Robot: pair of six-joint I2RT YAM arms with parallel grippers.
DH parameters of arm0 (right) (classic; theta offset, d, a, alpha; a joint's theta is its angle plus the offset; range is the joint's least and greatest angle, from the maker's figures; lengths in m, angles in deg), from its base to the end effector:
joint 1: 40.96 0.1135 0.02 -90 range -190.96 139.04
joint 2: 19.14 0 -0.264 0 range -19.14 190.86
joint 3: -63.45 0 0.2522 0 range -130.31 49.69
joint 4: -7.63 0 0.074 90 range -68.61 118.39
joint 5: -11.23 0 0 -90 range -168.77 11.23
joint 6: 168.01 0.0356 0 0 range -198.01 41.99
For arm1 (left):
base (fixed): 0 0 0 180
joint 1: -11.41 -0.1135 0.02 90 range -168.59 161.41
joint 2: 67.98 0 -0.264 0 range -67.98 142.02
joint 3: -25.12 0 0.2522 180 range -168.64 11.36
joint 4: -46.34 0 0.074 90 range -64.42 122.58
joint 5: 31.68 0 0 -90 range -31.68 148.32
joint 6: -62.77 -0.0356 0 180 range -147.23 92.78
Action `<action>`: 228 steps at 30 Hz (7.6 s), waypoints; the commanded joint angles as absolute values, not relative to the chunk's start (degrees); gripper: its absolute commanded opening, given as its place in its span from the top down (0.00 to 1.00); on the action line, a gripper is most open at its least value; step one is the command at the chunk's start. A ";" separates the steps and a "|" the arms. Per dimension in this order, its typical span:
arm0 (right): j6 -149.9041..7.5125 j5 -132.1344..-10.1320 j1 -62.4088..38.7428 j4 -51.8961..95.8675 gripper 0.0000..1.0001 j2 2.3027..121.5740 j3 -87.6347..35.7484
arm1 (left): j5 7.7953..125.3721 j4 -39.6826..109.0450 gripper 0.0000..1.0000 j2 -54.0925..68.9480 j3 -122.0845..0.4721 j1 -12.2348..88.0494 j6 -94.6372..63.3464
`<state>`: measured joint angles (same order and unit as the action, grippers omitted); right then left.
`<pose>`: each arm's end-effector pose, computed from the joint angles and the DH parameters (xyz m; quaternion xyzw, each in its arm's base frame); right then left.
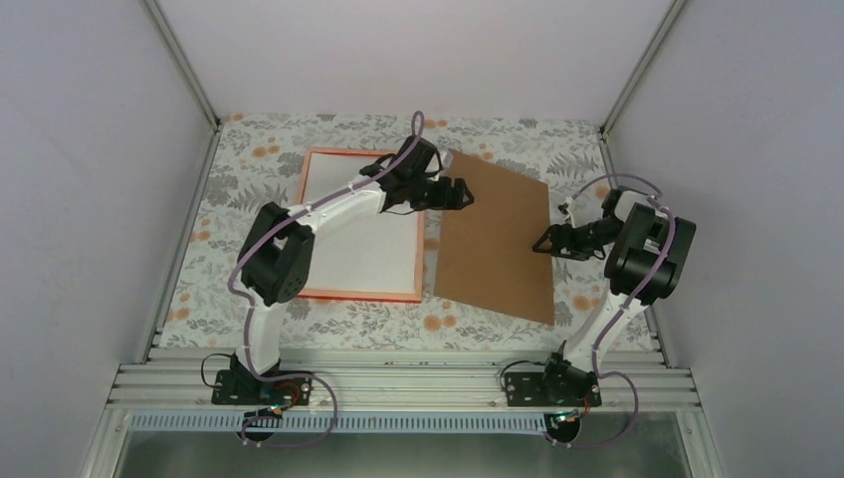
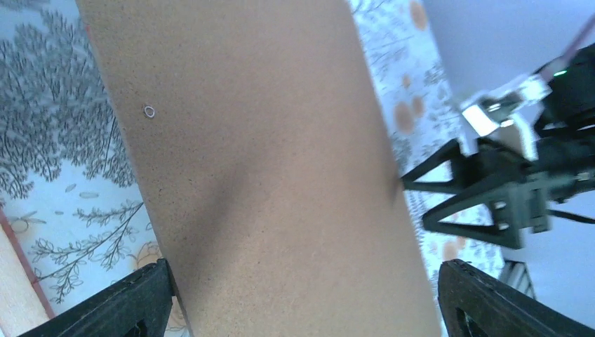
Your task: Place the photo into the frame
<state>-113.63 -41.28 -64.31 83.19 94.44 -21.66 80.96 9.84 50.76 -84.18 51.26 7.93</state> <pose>0.3047 -0.1079 0.1360 -0.0614 0.9387 0.3346 0.0563 0.3521 -0.3117 0.2268 0.1108 0.9052 -0.3683 0.1810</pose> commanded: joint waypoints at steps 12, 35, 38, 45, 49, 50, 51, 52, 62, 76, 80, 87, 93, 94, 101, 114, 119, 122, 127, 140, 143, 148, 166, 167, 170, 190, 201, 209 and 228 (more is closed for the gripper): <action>-109.18 -48.16 -55.22 79.55 0.14 102.33 -15.54 | 81.95 11.00 0.07 47.42 -70.48 44.93 3.45; -107.51 -41.64 -55.01 79.26 0.17 100.95 -17.84 | 93.28 14.38 0.47 39.80 -74.10 47.40 2.30; -107.69 -36.91 -54.72 79.87 0.16 99.77 -19.73 | 94.68 14.55 0.56 40.19 -76.05 47.53 3.53; -106.69 -31.36 -54.50 78.39 0.16 95.62 -21.59 | 95.98 15.36 0.71 44.76 -75.88 46.66 7.74; -106.51 -31.78 -54.56 77.42 0.15 91.86 -21.22 | 95.63 14.19 0.76 45.89 -77.06 44.77 8.44; -106.41 -32.04 -54.50 77.17 0.15 90.78 -21.16 | 95.90 14.06 0.80 45.90 -77.38 44.47 8.52; -106.20 -32.32 -54.58 76.93 0.14 89.73 -21.24 | 96.31 13.88 0.86 45.97 -77.78 44.19 8.54; -106.00 -32.50 -54.64 76.67 0.13 88.54 -21.46 | 96.82 13.77 0.92 46.01 -78.59 43.92 8.50; -101.20 -32.63 -58.12 76.12 0.02 74.54 -32.84 | 94.80 6.24 0.98 39.57 -94.10 41.76 -7.37; -88.06 -29.14 -60.59 68.56 0.00 65.23 -42.22 | 70.33 8.72 0.98 23.87 -97.88 41.42 -45.42; -87.58 -26.11 -63.81 73.06 0.00 70.06 -51.58 | 70.23 18.01 0.98 12.15 -81.43 41.88 -71.14; -87.52 -16.51 -67.68 73.66 0.00 71.60 -54.74 | 77.88 30.15 0.98 -11.36 -46.91 43.83 -109.61; -92.53 -10.26 -61.28 79.30 0.00 71.78 -47.15 | 86.67 33.32 0.98 -24.16 -31.87 44.28 -124.34; -92.59 -10.00 -59.49 79.18 0.00 71.34 -44.99 | 87.88 34.07 0.98 -25.49 -30.35 44.28 -125.96; -95.23 -8.39 -48.29 83.15 0.00 72.43 -38.08 | 94.85 30.58 0.98 -32.03 -26.89 44.28 -133.50; -97.43 0.39 -38.62 87.35 0.00 75.11 -32.99 | 101.59 24.64 0.98 -37.65 -24.32 44.19 -138.68; -97.98 2.62 -36.30 87.06 0.03 74.16 -30.15 | 102.74 23.38 0.98 -38.47 -24.24 44.28 -139.39; -100.60 3.94 -35.80 89.16 0.08 75.51 -29.65 | 103.05 23.22 0.98 -38.49 -24.53 44.28 -139.83; -104.23 6.21 -33.22 92.34 0.18 75.81 -29.60 | 103.65 22.21 0.98 -36.90 -26.11 44.28 -140.78; -103.78 8.87 -30.21 93.33 0.81 74.09 -26.47 | 102.03 20.33 0.96 -35.21 -26.51 44.28 -142.65; -101.75 9.27 -30.66 92.04 0.97 74.13 -26.47 | 100.04 20.04 0.92 -35.15 -26.15 44.28 -142.54; -99.11 10.01 -34.72 89.56 0.97 73.98 -27.93 | 93.40 22.28 0.57 -35.24 -24.01 44.27 -140.42; -55.41 5.60 -50.45 45.26 0.96 68.67 -21.21 | 53.28 15.60 0.00 -12.23 -40.87 42.05 -97.33; -52.82 4.90 -50.33 42.18 0.96 68.44 -20.05 | 53.37 11.29 0.00 -7.69 -45.93 39.79 -90.22; -46.53 4.27 -49.49 35.56 0.96 69.43 -17.10 | 61.73 -2.01 0.00 4.43 -61.64 30.39 -70.97; -10.65 -4.47 -40.73 -22.89 0.96 61.98 -17.31 | 128.94 18.89 0.11 12.02 -59.30 6.69 -17.90; -4.70 -7.20 -35.88 -29.00 0.97 64.15 -19.74 | 128.67 36.49 0.22 8.98 -52.78 14.19 -0.30; -17.39 -4.46 -35.08 -14.18 0.97 64.02 -19.02 | 131.05 37.45 0.81 9.13 -55.01 15.22 0.49; -75.58 7.08 -33.27 53.66 0.66 71.14 -31.67 | 132.31 21.73 0.98 13.16 -56.53 12.71 -10.62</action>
